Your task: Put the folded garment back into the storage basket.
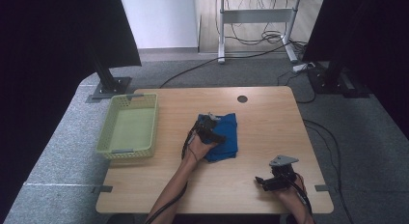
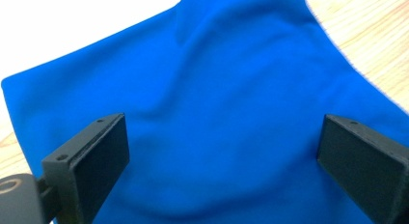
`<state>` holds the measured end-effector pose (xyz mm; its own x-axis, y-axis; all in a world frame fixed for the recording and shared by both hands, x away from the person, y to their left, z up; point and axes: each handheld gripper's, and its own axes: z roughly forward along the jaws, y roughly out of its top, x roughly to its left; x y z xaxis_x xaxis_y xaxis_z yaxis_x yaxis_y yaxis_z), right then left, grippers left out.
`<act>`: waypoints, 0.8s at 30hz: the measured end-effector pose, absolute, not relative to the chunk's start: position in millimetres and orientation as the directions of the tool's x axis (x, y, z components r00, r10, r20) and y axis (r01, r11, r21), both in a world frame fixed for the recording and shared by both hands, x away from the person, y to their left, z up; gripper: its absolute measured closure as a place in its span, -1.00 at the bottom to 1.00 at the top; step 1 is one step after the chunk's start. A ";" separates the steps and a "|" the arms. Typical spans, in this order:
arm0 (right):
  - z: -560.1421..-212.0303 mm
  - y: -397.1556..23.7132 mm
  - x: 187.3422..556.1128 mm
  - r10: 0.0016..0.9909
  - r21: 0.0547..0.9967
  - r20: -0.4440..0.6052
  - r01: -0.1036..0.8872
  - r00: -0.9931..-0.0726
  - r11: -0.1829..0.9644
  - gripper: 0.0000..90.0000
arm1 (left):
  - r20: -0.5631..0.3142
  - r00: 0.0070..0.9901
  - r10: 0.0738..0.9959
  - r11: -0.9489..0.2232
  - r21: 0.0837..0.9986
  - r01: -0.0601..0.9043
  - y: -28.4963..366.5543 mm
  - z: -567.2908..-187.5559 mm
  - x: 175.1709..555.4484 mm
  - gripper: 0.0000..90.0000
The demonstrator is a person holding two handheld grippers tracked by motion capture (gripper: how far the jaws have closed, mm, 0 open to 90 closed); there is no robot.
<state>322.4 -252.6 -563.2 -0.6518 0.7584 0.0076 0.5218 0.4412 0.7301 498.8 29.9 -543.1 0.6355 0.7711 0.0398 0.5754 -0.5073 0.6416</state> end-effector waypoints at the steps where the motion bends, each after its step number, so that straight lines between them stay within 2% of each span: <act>1: -563.2 -252.6 322.4 0.758 0.730 0.008 0.522 -0.652 0.441 -0.90 | 0.040 0.635 0.771 -0.507 0.642 0.575 29.9 -543.1 498.8 -0.91; 2: -563.2 -252.6 322.4 0.758 0.730 0.008 0.522 -0.652 0.441 -0.90 | 0.004 0.631 0.776 -0.482 0.649 0.588 32.8 -544.9 499.7 -0.91; 9: -563.2 -252.5 322.4 0.758 0.730 0.007 0.522 -0.652 0.441 -0.90 | 0.007 0.648 0.762 -0.487 0.667 0.564 34.3 -544.2 496.0 -0.83; 10: -563.2 -252.5 322.4 0.758 0.730 0.007 0.522 -0.652 0.441 -0.90 | 0.008 0.652 0.758 -0.488 0.671 0.559 35.0 -543.8 495.3 -0.64; 11: -563.2 -252.5 322.4 0.758 0.730 0.007 0.522 -0.652 0.441 -0.90 | 0.008 0.652 0.758 -0.488 0.671 0.559 35.0 -543.8 495.3 -0.56; 12: -563.2 -252.5 322.4 0.758 0.730 0.008 0.522 -0.652 0.441 -0.90 | 0.006 0.657 0.754 -0.483 0.683 0.548 36.4 -543.5 493.7 -0.56; 13: -563.2 -252.5 322.4 0.758 0.730 0.008 0.522 -0.652 0.441 -0.90 | 0.006 0.657 0.754 -0.483 0.683 0.548 36.4 -543.5 493.7 -0.39; 15: -563.3 -252.5 322.4 0.758 0.730 0.007 0.522 -0.652 0.441 -0.90 | 0.003 0.666 0.746 -0.482 0.693 0.536 39.8 -542.1 491.6 -0.39; 16: -563.3 -252.5 322.4 0.758 0.730 0.007 0.522 -0.652 0.441 -0.90 | -0.002 0.665 0.747 -0.476 0.697 0.537 40.4 -541.9 490.9 -0.02; 17: -563.3 -252.5 322.4 0.758 0.730 0.007 0.522 -0.652 0.441 -0.90 | -0.002 0.665 0.747 -0.476 0.697 0.537 40.4 -541.9 490.9 0.10; 19: -563.3 -252.5 322.4 0.758 0.730 0.007 0.522 -0.652 0.441 -0.90 | -0.015 0.671 0.741 -0.473 0.698 0.538 44.2 -540.8 490.1 0.10; 20: -563.3 -252.5 322.4 0.758 0.730 0.007 0.522 -0.652 0.441 -0.90 | -0.015 0.671 0.741 -0.473 0.698 0.538 44.2 -540.8 490.1 0.47; 22: -563.3 -252.5 322.4 0.758 0.730 0.007 0.522 -0.652 0.441 -0.90 | -0.032 0.675 0.737 -0.462 0.704 0.539 47.5 -541.4 489.8 0.47; 23: -563.3 -252.5 322.4 0.758 0.730 0.007 0.521 -0.652 0.441 -0.90 | -0.035 0.676 0.736 -0.460 0.707 0.538 48.3 -541.6 489.6 0.63; 24: -563.3 -252.5 322.4 0.758 0.730 0.007 0.521 -0.652 0.441 -0.90 | -0.035 0.676 0.736 -0.460 0.707 0.538 48.3 -541.6 489.6 0.65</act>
<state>322.4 -252.5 -563.3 -0.6519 0.7582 0.0072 0.5215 0.4414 0.7302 489.6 48.3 -541.6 0.6758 0.7363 -0.0351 0.5376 -0.4597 0.7068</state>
